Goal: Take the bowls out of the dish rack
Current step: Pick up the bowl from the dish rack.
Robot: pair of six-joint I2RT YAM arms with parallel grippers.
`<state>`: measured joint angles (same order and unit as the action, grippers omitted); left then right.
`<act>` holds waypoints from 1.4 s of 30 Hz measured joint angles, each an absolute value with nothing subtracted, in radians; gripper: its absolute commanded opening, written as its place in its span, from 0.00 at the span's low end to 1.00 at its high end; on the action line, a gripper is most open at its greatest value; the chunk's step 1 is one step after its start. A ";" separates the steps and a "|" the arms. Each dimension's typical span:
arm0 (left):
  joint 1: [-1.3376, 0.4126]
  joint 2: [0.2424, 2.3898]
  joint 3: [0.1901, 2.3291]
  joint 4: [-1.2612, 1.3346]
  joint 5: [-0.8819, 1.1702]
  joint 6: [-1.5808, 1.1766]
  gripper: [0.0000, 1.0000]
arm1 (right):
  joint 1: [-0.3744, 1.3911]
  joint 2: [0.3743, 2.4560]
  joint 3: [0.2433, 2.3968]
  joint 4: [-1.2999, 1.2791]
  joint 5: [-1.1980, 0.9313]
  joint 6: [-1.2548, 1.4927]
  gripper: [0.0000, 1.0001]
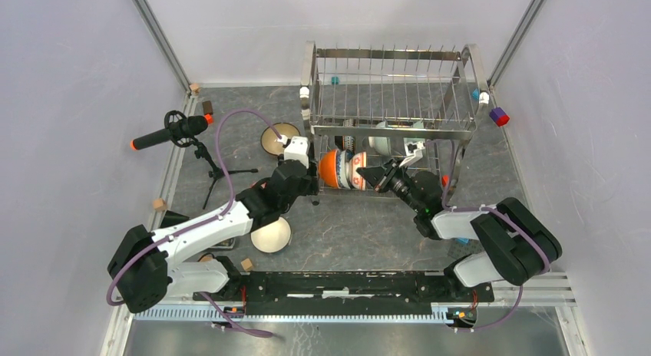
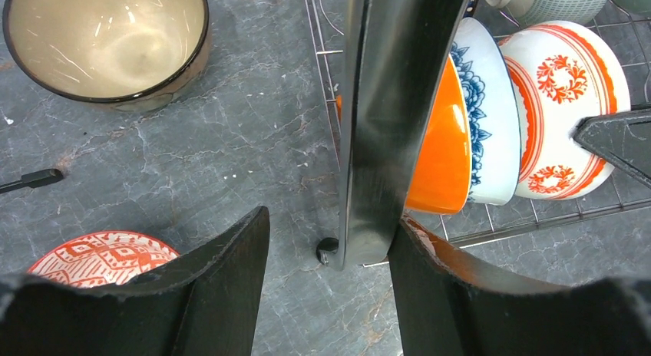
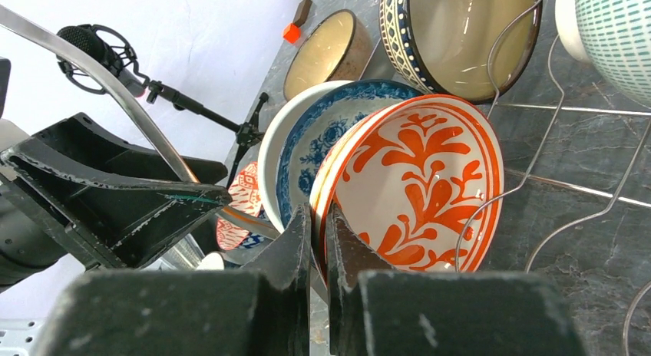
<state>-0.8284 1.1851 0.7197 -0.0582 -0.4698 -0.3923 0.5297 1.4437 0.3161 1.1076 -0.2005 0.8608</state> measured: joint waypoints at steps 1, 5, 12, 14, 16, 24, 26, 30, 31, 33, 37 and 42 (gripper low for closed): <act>-0.831 1.185 0.720 -0.058 -0.472 -0.392 0.64 | 0.530 1.436 0.314 1.104 -0.205 0.864 0.00; -0.840 1.185 0.720 -0.058 -0.474 -0.392 0.63 | 0.529 1.414 0.308 1.089 -0.214 0.869 0.00; -0.849 1.191 0.720 -0.049 -0.473 -0.392 0.52 | 0.523 1.399 0.269 1.202 -0.252 0.919 0.00; -0.851 1.196 0.721 -0.046 -0.472 -0.392 0.52 | 0.506 1.398 0.249 1.259 -0.253 0.941 0.00; -0.852 1.202 0.725 -0.045 -0.472 -0.392 0.51 | 0.495 1.398 0.232 1.298 -0.255 0.960 0.00; -0.852 1.215 0.728 -0.042 -0.474 -0.392 0.51 | 0.469 1.404 0.206 1.391 -0.289 1.018 0.00; -0.852 1.215 0.728 -0.042 -0.474 -0.392 0.52 | 0.463 1.406 0.205 1.403 -0.295 1.032 0.00; -0.852 1.215 0.728 -0.042 -0.477 -0.392 0.58 | 0.455 1.407 0.202 1.413 -0.310 1.061 0.00; -0.853 1.215 0.728 -0.043 -0.483 -0.392 0.60 | 0.455 1.407 0.199 1.416 -0.314 1.069 0.00; -0.856 1.215 0.728 -0.046 -0.497 -0.388 0.63 | 0.455 1.407 0.196 1.420 -0.319 1.081 0.00; -0.870 1.213 0.728 -0.054 -0.527 -0.373 0.66 | 0.453 1.386 0.183 1.420 -0.339 1.095 0.00; -0.879 1.199 0.728 -0.059 -0.547 -0.368 0.70 | 0.452 1.267 0.170 1.395 -0.381 1.079 0.00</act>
